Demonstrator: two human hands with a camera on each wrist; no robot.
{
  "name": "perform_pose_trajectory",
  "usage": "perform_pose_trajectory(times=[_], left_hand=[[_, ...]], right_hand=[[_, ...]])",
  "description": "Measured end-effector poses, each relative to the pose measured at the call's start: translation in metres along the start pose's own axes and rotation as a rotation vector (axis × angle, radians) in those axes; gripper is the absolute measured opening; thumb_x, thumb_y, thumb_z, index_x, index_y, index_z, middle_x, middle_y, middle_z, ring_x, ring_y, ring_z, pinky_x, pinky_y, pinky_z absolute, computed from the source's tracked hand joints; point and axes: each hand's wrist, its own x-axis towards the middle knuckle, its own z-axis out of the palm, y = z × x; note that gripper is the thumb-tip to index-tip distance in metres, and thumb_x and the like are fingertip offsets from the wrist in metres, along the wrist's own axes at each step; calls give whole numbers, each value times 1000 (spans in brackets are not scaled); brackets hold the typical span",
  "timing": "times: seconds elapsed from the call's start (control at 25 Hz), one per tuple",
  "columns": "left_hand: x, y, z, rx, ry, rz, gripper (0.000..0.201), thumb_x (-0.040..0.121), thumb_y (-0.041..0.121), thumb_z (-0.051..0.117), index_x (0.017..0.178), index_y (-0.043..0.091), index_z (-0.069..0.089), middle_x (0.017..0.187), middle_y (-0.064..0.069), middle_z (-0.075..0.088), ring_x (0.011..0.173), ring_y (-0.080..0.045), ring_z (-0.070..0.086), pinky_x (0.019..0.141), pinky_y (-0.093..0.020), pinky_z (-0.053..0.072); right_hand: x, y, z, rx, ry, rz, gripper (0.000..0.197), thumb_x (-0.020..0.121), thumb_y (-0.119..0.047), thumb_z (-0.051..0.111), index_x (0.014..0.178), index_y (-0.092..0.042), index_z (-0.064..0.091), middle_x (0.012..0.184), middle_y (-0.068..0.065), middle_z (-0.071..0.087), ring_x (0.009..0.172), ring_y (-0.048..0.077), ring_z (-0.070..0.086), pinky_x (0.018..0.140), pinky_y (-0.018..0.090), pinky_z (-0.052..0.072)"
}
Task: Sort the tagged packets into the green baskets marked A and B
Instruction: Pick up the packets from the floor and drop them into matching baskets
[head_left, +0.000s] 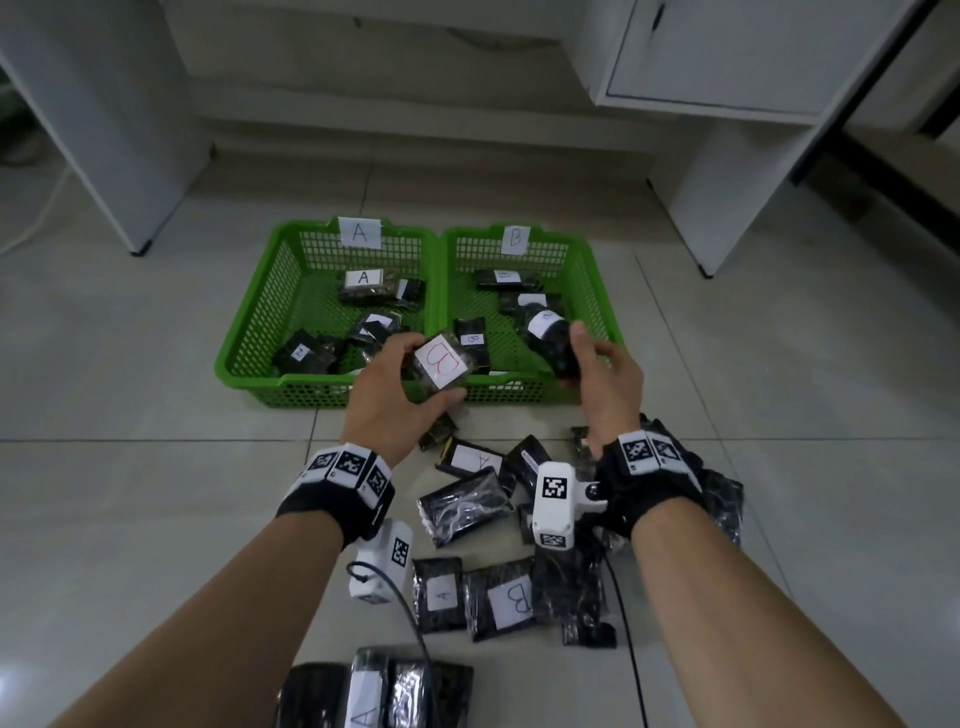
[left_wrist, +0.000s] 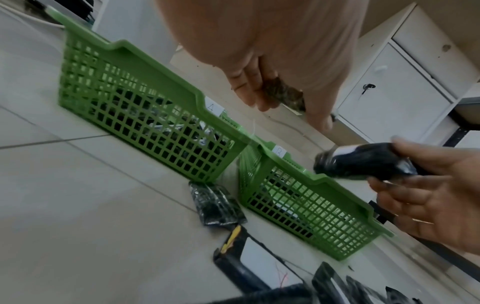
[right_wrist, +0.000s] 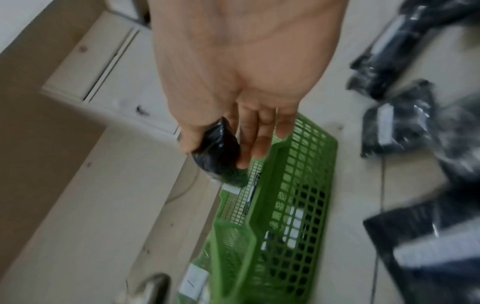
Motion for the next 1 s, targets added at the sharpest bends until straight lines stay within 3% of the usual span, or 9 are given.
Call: perform_pose_trajectory(times=[0.08,0.24,0.36,0.48,0.64,0.76,0.88,0.92,1.0], left_hand=[[14,1,6,54,15,15,64,78,41,80,130,19,52,122,1,58,108,-15,54,92,-30,46],[52,6,25,129,-55,42,52,80,33,78,123,20,51,117,-2,56,105,-19,53,88,-31,46],[77,9,44,202,-111,97,38,78,31,78,106,23,53,102,0,57,94,-20,56,79,-31,46],[96,7,68,304,-177,135,32,79,36,76,103,19,62,103,-4,64,94,-24,60,84,-35,51],[98,10,87,696,-385,151,52,91,61,41,100,22,74,117,-5,67,111,-25,58,98,-43,44],[83,12,73,561,-385,185,50,101,50,35,119,19,70,148,-7,50,142,-26,38,116,-49,29],[49,4,50,369,-64,336,31,100,31,41,105,13,65,119,-6,63,113,-25,52,100,-44,42],[31,-3,44,348,-12,332,23,98,26,42,99,13,62,107,-4,61,100,-22,52,91,-40,44],[0,-15,38,355,-89,287,16,94,20,46,95,14,61,98,-3,60,91,-20,52,82,-38,47]], right_hand=[[20,1,1,-399,96,-188,20,89,-31,73,90,-11,68,86,2,68,80,17,67,68,20,49],[44,15,6,-891,19,-256,6,86,-23,64,83,-19,65,87,1,64,92,25,61,86,33,46],[51,37,10,-957,-14,-470,14,88,-20,59,101,-16,63,108,3,62,108,26,53,100,41,37],[60,61,13,-892,-154,-519,33,97,-29,36,100,-16,66,95,3,71,95,23,64,108,37,25],[63,73,14,-905,-173,-531,49,99,-42,23,90,-18,65,89,-1,70,95,22,62,109,39,22],[54,61,10,-788,-158,-564,32,102,-40,41,102,-16,63,103,3,68,107,25,59,111,43,25],[23,59,4,-679,45,-808,18,88,-21,61,104,-14,59,105,1,57,102,18,48,96,34,37],[9,59,5,-675,-16,-828,16,82,-15,62,97,-15,58,99,-1,56,96,16,48,88,31,39],[-15,64,12,-731,-336,-736,12,78,-7,64,86,-15,61,90,-3,57,85,16,53,75,30,46]])
